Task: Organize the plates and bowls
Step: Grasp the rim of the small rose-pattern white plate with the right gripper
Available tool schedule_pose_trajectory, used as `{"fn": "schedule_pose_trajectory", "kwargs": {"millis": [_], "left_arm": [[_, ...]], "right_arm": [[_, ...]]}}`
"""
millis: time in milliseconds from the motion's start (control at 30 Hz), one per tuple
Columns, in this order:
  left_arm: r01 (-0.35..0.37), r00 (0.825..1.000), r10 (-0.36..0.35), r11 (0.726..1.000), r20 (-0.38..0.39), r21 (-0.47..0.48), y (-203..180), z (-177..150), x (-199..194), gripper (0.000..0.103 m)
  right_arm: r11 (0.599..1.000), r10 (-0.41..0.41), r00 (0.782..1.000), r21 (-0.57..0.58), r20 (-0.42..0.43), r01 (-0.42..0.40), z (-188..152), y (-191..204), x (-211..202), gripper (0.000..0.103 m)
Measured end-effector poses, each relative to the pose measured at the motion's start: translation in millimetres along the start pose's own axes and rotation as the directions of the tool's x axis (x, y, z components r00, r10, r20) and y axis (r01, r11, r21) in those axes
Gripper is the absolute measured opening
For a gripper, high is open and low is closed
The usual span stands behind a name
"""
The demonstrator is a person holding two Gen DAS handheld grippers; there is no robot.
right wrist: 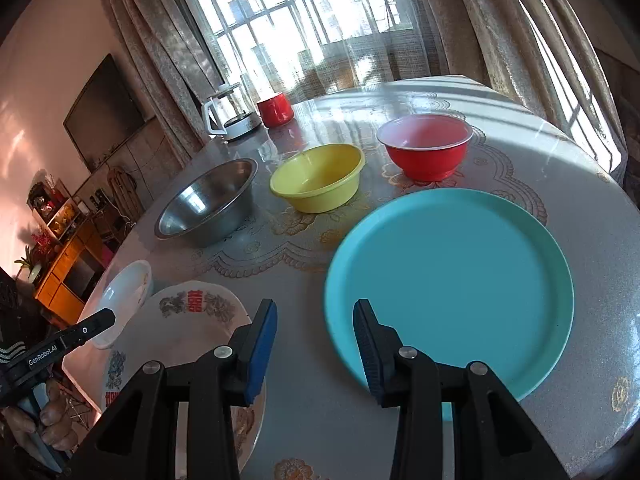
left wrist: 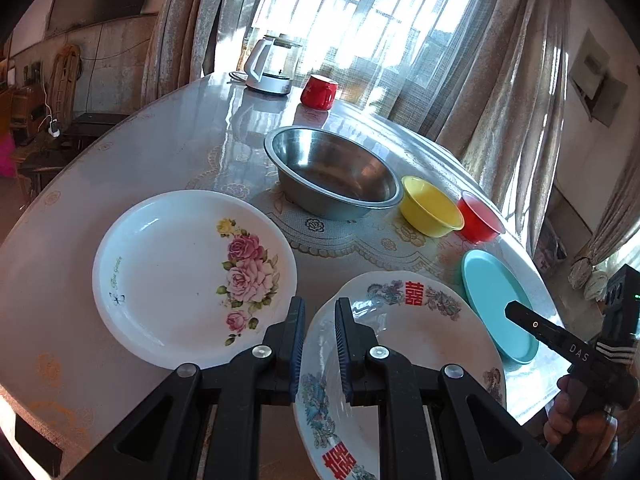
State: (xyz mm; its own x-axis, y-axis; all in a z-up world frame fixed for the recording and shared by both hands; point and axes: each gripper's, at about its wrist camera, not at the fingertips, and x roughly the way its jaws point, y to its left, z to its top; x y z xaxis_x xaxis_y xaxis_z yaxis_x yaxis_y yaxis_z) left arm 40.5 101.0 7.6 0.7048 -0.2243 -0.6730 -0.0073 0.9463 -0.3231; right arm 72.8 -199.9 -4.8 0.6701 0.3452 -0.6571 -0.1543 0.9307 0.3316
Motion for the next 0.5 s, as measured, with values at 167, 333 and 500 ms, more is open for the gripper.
{"fn": "schedule_pose_trajectory", "kwargs": {"millis": [167,333,500], "left_arm": [[-0.021,1.0,0.022,0.999,0.014,-0.033,18,-1,-4,0.016],[-0.049,0.998,0.05,0.997,0.027,-0.056,30,-2,-7,0.016],[-0.07,0.997,0.072,0.996,0.041,-0.052,35,-2,-10,0.017]], "right_arm": [[0.996,0.066,0.997,-0.057,-0.037,-0.068,-2,33,11,0.04],[0.986,0.127,0.989,-0.101,-0.074,-0.134,-3,61,19,0.04],[0.969,0.182,0.977,-0.15,-0.107,-0.197,-1,88,27,0.04]]}}
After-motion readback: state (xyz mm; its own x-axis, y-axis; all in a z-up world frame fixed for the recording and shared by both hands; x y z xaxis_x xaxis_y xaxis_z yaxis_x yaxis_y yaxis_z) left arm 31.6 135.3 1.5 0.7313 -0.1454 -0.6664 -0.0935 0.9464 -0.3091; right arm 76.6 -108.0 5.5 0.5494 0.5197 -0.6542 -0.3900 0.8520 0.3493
